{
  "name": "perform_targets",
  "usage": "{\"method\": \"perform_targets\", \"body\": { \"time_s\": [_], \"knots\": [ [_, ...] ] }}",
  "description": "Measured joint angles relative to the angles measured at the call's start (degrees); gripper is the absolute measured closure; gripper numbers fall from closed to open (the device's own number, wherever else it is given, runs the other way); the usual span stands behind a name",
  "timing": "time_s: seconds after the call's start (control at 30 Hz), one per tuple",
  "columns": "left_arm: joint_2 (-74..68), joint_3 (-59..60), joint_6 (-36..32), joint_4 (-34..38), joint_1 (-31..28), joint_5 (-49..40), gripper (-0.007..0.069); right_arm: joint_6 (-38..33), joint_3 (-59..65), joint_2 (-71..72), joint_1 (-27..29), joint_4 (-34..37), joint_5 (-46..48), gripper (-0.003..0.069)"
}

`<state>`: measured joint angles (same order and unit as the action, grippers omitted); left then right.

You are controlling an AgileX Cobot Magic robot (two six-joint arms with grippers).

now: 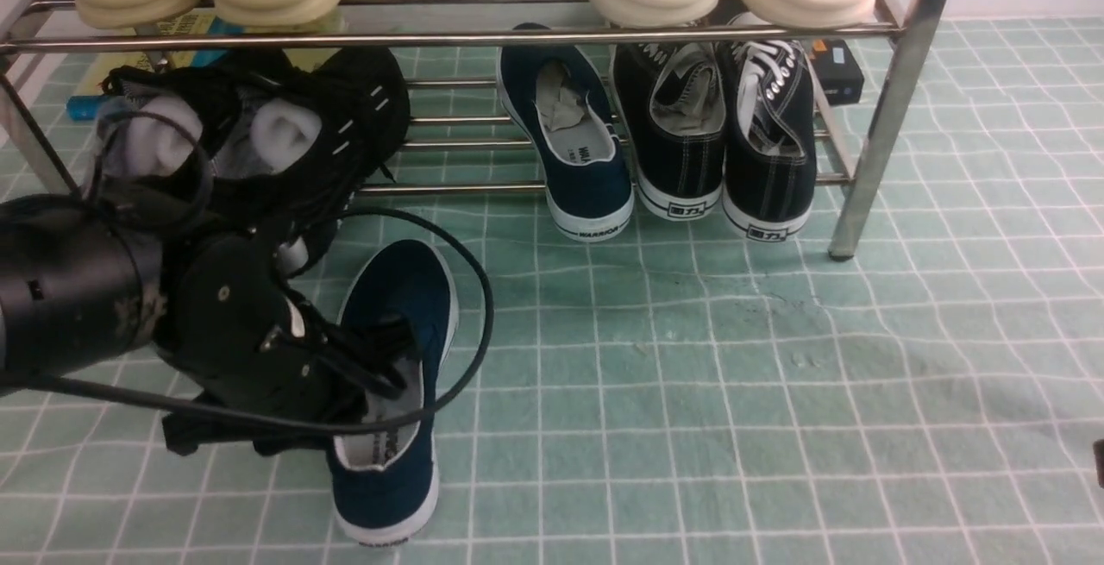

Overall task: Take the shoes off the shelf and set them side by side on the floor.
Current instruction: 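Set the held shoe down on the floor in front of the rack with the left gripper, then reach toward the shoe rack and grasp a shoe on it with the right gripper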

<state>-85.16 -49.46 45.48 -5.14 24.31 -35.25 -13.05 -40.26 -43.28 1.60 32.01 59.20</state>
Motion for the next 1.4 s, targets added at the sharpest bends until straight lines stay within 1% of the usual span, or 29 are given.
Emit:
{"method": "perform_targets", "body": {
  "time_s": [0.1,0.13,0.17,0.2,0.23,0.27,0.3,0.37,0.4,0.43,0.47,0.5,0.53,0.57,0.6,0.7,0.77,0.8,0.83,0.9,1.0,1.03,1.1,1.13,1.2,1.23,1.27,1.33,1.4],
  "knots": [
    [3.3,-1.1,-3.4,0.0,0.0,0.0,0.0318,-0.1,0.0,0.0,-1.8,2.0,-0.3,0.0449],
    [3.6,-1.2,-3.7,0.0,0.0,0.0,0.0315,-0.1,0.0,0.0,-1.8,2.2,-0.3,0.0444],
    [6.4,-1.9,-4.9,0.0,0.0,-0.2,0.0301,-0.7,-0.1,-0.2,-3.6,2.6,-0.5,0.0405],
    [8.4,-2.4,-5.6,-0.2,0.0,-0.7,0.0298,-1.1,-0.5,-0.6,-5.0,2.8,-0.5,0.0379],
    [10.7,-3.4,-6.3,-0.8,0.0,-1.4,0.0302,-1.7,-1.8,-1.5,-7.7,2.8,0.0,0.035],
    [12.3,-3.8,-6.9,-1.3,0.0,-2.2,0.0308,-1.9,-2.9,-2.1,-8.7,2.8,0.2,0.0338],
    [14.4,-4.7,-7.3,-2.0,0.0,-3.7,0.0325,-2.1,-4.1,-3.3,-10.4,2.8,0.5,0.033],
    [17.9,-6.8,-7.7,-3.9,0.0,-6.9,0.0385,-2.3,-8.0,-6.3,-13.9,2.8,1.2,0.0319],
    [18.3,-7.1,-7.7,-4.2,0.0,-7.3,0.0393,-2.3,-8.5,-6.7,-13.9,2.8,1.3,0.0319],
    [21.4,-9.5,-7.9,-6.6,0.0,-11.6,0.0473,-2.4,-12.0,-9.8,-17.4,2.6,1.5,0.0316],
    [22.7,-10.7,-7.9,-7.7,0.0,-13.7,0.0512,-2.4,-14.3,-11.5,-19.0,2.3,1.5,0.0315],
    [24.5,-12.7,-7.9,-9.5,0.0,-17.0,0.0566,-2.5,-17.0,-15.0,-21.9,1.9,1.5,0.0315],
    [25.5,-14.0,-8.0,-10.7,0.0,-19.4,0.059,-2.5,-18.8,-16.5,-23.2,1.4,1.3,0.0315],
    [26.0,-14.3,-8.0,-11.4,0.0,-20.5,0.0595,-2.5,-19.3,-18.2,-24.1,1.3,1.2,0.0315],
    [27.5,-17.4,-8.0,-14.3,0.0,-25.1,0.0619,-2.1,-23.6,-23.0,-28.3,-0.4,0.1,0.0315],
    [28.5,-20.8,-8.0,-20.1,0.0,-32.5,0.0622,0.4,-31.0,-32.2,-33.7,-5.0,-1.3,0.0315],
    [28.6,-21.3,-8.0,-23.3,0.0,-34.9,0.0622,3.1,-36.8,-38.6,-36.8,-9.3,-1.4,0.0314],
    [28.6,-21.3,-8.0,-23.7,0.0,-35.3,0.0622,3.5,-37.4,-39.3,-37.0,-9.9,-1.4,0.0314],
    [28.2,-21.1,-8.4,-24.6,-0.1,-35.5,0.0622,6.5,-44.0,-45.1,-38.8,-14.9,-0.5,0.0309],
    [27.6,-20.4,-9.6,-24.3,-0.1,-35.5,0.0622,8.8,-51.3,-52.5,-40.4,-19.7,1.6,0.0299],
    [26.1,-18.8,-11.9,-21.1,-0.1,-35.5,0.0621,10.8,-62.3,-62.1,-42.3,-26.5,5.7,0.0271],
    [25.0,-18.0,-12.7,-19.1,-0.1,-35.5,0.062,11.5,-68.5,-67.2,-42.8,-28.6,7.3,0.0259],
    [23.4,-17.2,-13.6,-17.4,-0.1,-35.5,0.0619,13.0,-76.9,-72.9,-43.2,-30.8,10.2,0.0233],
    [22.5,-17.0,-13.9,-17.2,-0.1,-35.5,0.0617,14.0,-82.6,-77.6,-43.4,-32.0,11.0,0.022],
    [21.3,-17.0,-14.4,-17.4,-0.2,-35.5,0.0616,15.4,-91.1,-82.5,-43.4,-33.3,11.6,0.0195],
    [21.0,-17.0,-14.4,-17.5,-0.3,-35.5,0.0616,15.4,-91.1,-83.6,-43.4,-33.3,11.6,0.0195],
    [19.9,-17.0,-14.7,-17.4,-2.0,-35.5,0.0616,15.8,-98.3,-87.4,-43.4,-34.6,11.9,0.0178],
    [18.8,-17.0,-15.4,-16.9,-4.9,-35.5,0.0616,15.9,-102.1,-89.4,-43.4,-35.4,12.0,0.0172],
    [16.3,-17.0,-19.4,-13.9,-11.9,-35.5,0.0616,15.9,-106.4,-92.1,-43.4,-36.4,12.1,0.0165]
  ]
}}
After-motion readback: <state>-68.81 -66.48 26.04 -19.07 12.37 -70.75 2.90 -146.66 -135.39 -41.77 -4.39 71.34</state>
